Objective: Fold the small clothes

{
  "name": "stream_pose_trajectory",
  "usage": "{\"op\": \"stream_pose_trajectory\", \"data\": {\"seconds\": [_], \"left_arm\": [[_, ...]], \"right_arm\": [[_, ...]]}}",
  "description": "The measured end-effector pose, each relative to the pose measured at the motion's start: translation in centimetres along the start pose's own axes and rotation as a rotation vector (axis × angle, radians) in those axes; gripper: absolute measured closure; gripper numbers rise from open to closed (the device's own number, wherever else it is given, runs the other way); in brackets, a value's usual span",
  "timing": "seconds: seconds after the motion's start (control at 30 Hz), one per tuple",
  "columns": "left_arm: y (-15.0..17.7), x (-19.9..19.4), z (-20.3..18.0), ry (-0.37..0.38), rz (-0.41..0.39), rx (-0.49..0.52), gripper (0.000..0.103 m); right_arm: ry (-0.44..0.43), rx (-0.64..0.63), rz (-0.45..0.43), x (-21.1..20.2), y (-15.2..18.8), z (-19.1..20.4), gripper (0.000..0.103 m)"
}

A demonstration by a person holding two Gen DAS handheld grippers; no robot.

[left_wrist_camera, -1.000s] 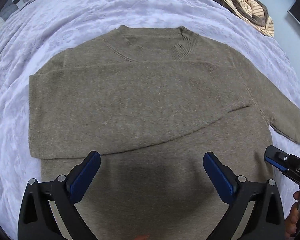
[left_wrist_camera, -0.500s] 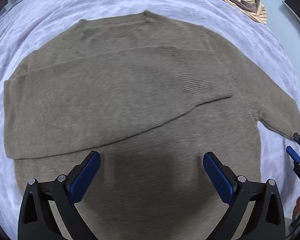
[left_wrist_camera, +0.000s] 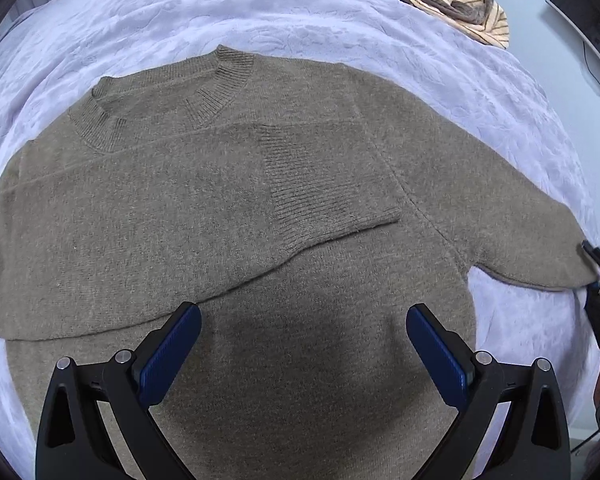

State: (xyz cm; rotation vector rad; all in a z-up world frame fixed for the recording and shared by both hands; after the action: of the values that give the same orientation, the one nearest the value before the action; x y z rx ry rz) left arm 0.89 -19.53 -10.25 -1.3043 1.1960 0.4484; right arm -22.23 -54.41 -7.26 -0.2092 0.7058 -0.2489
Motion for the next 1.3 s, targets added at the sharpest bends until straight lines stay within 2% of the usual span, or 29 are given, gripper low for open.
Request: {"op": "stream_pose_trajectory", "data": {"seconds": [0.03, 0.2, 0.33, 0.43, 0.53, 0.6, 0.67, 0.73, 0.77, 0.83, 0.9, 0.93, 0.97, 1.0, 1.07, 1.1, 1.13, 1.17, 1.2, 1.3], "left_arm": [[-0.1, -0.1, 0.3, -0.004, -0.005, -0.007, 0.000], [-0.4, -1.3, 3.4, -0.028, -0.045, -0.053, 0.000], [-1.1, -2.3, 7.0, -0.072, -0.083, -0.108, 0.000], [-1.4, -3.2, 10.5, -0.116, -0.116, -0.160, 0.000], [-1.3, -3.8, 14.4, -0.174, -0.142, -0.220, 0.000], [-0.8, -4.1, 17.2, -0.210, -0.144, -0.272, 0.000], [0.0, -4.6, 19.8, -0.237, -0.143, -0.315, 0.000], [0.9, -5.1, 22.2, -0.263, -0.139, -0.340, 0.000], [1.5, -5.4, 23.3, -0.273, -0.138, -0.352, 0.000], [2.5, -5.9, 25.1, -0.281, -0.135, -0.374, 0.000], [3.2, -6.4, 26.4, -0.281, -0.140, -0.393, 0.000], [3.6, -6.6, 26.9, -0.280, -0.143, -0.397, 0.000], [3.8, -6.7, 27.3, -0.277, -0.144, -0.403, 0.000], [4.0, -6.8, 27.7, -0.274, -0.144, -0.409, 0.000], [4.1, -7.0, 28.2, -0.270, -0.146, -0.422, 0.000], [4.2, -7.1, 28.4, -0.269, -0.146, -0.426, 0.000], [4.3, -7.4, 28.6, -0.267, -0.148, -0.430, 0.000], [4.3, -7.7, 28.8, -0.262, -0.154, -0.435, 0.000], [4.2, -7.8, 28.9, -0.256, -0.160, -0.439, 0.000], [3.9, -8.2, 29.0, -0.234, -0.174, -0.438, 0.000]], "right_arm": [[-0.021, -0.015, 0.015, 0.3, 0.3, 1.0, 0.097], [-0.151, -0.214, 0.066, 2.0, 3.3, 9.5, 0.097], [-0.296, -0.448, 0.143, 3.2, 9.9, 18.1, 0.097], [-0.405, -0.673, 0.225, 3.9, 18.0, 24.1, 0.097], [-0.482, -0.887, 0.344, 4.9, 28.2, 27.8, 0.097], [-0.510, -0.994, 0.428, 5.4, 34.7, 28.1, 0.097], [-0.503, -1.095, 0.508, 6.1, 40.4, 27.1, 0.097], [-0.443, -1.190, 0.591, 7.7, 45.0, 24.9, 0.097], [-0.386, -1.234, 0.633, 8.6, 46.7, 23.2, 0.093], [-0.281, -1.271, 0.656, 10.1, 47.7, 20.3, 0.093], [-0.290, -1.178, 0.639, 10.0, 47.0, 20.1, 0.085], [-0.285, -1.109, 0.642, 9.7, 46.3, 20.3, 0.068], [-0.282, -1.024, 0.634, 9.5, 45.4, 20.4, 0.046], [-0.282, -0.932, 0.602, 9.2, 44.1, 20.7, 0.042], [-0.260, -0.794, 0.544, 9.5, 42.0, 21.0, 0.042], [-0.224, -0.746, 0.515, 10.0, 40.9, 21.0, 0.043], [-0.191, -0.712, 0.497, 10.6, 40.2, 21.0, 0.060], [-0.161, -0.702, 0.485, 11.1, 39.7, 21.0, 0.092], [-0.149, -0.724, 0.477, 11.4, 40.1, 21.6, 0.095], [-0.242, -0.888, 0.481, 10.3, 42.5, 24.0, 0.095]]}}
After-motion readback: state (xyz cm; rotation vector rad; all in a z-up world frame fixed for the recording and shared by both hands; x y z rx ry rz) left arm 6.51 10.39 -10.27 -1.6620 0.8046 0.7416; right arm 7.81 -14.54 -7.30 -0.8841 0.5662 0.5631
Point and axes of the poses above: each gripper's, at about its wrist camera, not at the fingertips, and x roughly the way its jaws point, z to its left, y to its underside, the point moved 9 cm from there along x, roughly the way its jaws point, and after that the axes turned 15 degrees about -z, right-handed, at the moved point
